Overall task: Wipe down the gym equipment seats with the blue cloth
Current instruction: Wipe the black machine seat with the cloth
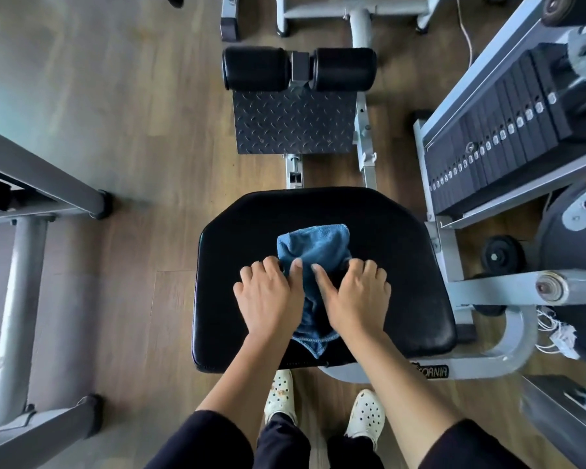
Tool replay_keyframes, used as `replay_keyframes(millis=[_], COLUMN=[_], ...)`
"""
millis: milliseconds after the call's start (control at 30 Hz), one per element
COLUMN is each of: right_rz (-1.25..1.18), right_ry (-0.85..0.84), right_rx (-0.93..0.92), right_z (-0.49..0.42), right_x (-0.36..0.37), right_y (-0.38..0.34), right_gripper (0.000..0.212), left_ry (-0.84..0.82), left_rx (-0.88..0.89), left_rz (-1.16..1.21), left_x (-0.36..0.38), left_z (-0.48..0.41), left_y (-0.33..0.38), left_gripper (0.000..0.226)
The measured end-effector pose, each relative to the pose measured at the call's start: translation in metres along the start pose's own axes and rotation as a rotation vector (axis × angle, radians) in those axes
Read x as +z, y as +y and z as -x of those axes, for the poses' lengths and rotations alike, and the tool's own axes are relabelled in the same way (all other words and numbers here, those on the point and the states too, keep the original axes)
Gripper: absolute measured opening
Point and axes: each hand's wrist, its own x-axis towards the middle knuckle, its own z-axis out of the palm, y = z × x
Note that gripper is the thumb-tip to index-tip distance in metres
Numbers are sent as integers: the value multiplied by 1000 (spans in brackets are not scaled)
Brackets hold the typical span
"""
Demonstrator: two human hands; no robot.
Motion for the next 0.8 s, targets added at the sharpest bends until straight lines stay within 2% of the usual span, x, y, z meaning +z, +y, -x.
replay_keyframes(millis=[133, 267, 400, 500, 600, 800], right_rz=[-196, -331, -304, -289, -335, -327], right_ry=[-127, -175, -163, -111, -132, -168], right_rx=[103, 162, 140, 87, 63, 54], right_z=[-6, -9, -4, 1, 3, 4], right_x=[1, -1, -3, -2, -3, -5], right_y=[-15, -23, -26, -26, -27, -28], right_gripper=[62, 48, 38, 42, 43, 38], left_ry=[-54, -73, -63, -96, -116, -105], left_rx=[-53, -39, -44, -93, -106, 17], left_rz=[-18, 13, 48, 66, 154, 122], left_x=[1, 1, -2, -3, -3, -3], left_z=[-6, -11, -9, -8, -8, -6], left_y=[6, 9, 12, 15, 18, 17], left_gripper=[54, 42, 34, 38, 37, 25])
